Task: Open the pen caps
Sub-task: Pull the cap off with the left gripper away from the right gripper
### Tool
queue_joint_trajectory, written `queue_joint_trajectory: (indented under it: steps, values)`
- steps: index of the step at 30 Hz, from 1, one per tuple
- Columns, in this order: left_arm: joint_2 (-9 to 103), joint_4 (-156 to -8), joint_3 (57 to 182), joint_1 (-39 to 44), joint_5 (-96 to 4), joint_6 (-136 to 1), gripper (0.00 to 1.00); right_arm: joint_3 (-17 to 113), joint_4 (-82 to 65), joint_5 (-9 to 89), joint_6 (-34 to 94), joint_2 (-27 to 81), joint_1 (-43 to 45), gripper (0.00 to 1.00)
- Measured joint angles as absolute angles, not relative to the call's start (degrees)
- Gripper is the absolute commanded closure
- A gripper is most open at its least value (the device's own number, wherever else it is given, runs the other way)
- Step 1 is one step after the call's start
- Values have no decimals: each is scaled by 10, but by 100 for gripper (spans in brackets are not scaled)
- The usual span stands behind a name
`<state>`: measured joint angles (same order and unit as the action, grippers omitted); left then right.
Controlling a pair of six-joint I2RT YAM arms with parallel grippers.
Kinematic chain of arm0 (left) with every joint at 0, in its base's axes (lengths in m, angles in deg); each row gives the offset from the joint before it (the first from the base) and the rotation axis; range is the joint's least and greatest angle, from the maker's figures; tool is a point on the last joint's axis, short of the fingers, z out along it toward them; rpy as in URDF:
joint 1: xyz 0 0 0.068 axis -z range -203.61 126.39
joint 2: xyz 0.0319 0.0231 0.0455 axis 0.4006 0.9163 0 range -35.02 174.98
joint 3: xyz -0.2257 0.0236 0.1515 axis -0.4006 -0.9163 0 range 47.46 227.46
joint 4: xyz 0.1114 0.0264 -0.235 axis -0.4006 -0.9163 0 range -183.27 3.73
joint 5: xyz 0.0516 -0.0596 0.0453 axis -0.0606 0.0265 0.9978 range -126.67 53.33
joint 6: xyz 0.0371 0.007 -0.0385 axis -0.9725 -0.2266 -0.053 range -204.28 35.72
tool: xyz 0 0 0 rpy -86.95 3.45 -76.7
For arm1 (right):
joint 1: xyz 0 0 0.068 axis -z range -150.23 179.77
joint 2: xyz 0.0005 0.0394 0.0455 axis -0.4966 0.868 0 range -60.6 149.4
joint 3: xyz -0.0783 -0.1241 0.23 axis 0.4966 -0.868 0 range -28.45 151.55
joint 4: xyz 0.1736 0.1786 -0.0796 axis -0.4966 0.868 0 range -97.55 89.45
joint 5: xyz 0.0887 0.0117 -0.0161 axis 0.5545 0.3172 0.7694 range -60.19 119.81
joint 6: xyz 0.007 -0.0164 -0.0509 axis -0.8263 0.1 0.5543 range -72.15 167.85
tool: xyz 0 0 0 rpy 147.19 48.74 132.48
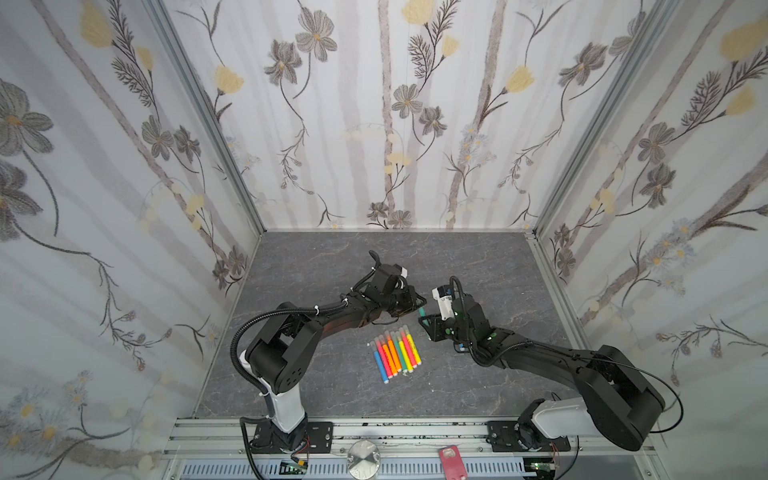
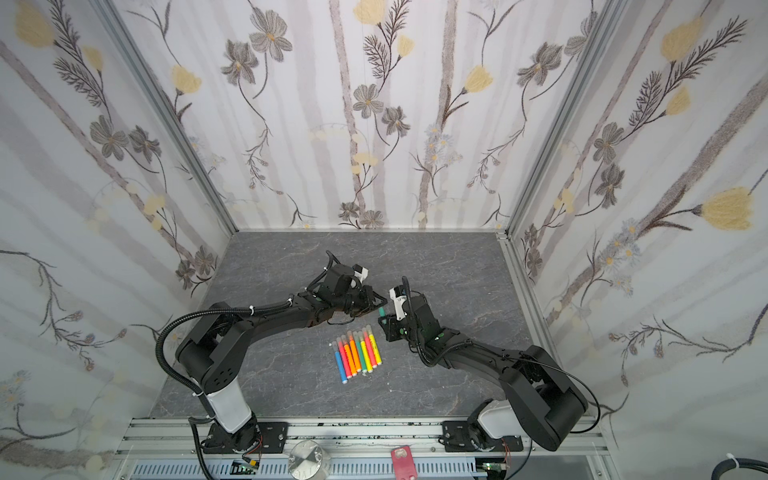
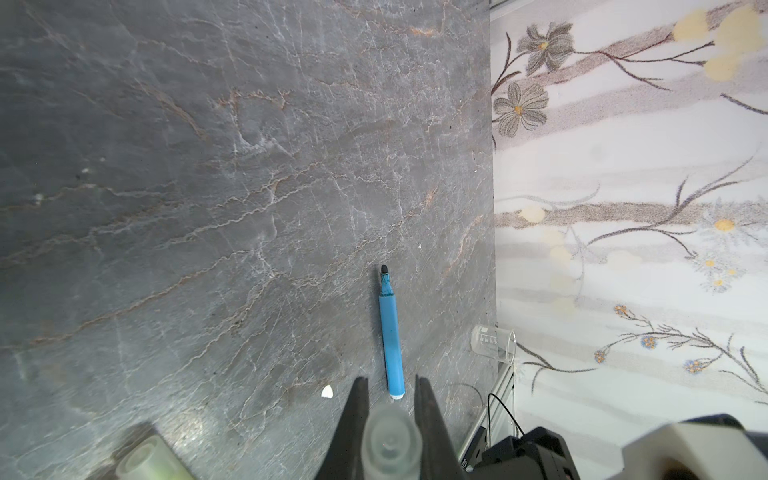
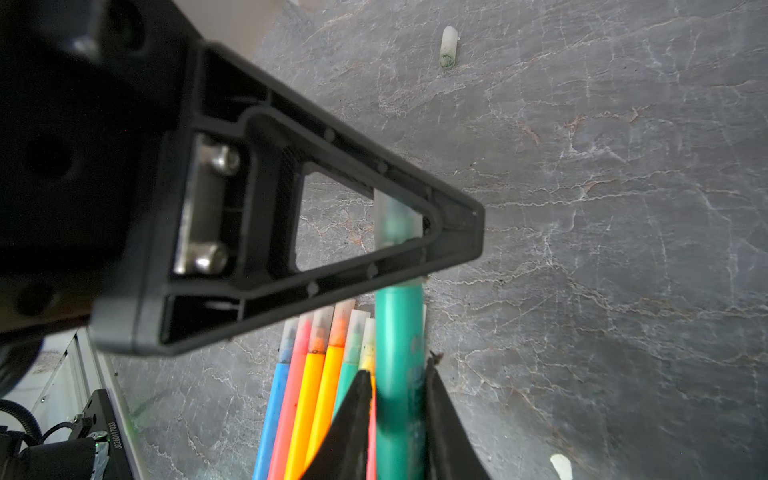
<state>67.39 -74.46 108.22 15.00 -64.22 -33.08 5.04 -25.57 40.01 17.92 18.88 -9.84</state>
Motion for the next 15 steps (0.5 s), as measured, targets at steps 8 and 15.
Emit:
queue_joint_trajectory:
  steps: [8,15]
  values:
    - [677,-750,1087,147,-637,-340,100,50,-260,399,179,191,-100,100]
    - [704,-815,1145,125,-682,-365,100,34,-290,356,158,181,-115,100]
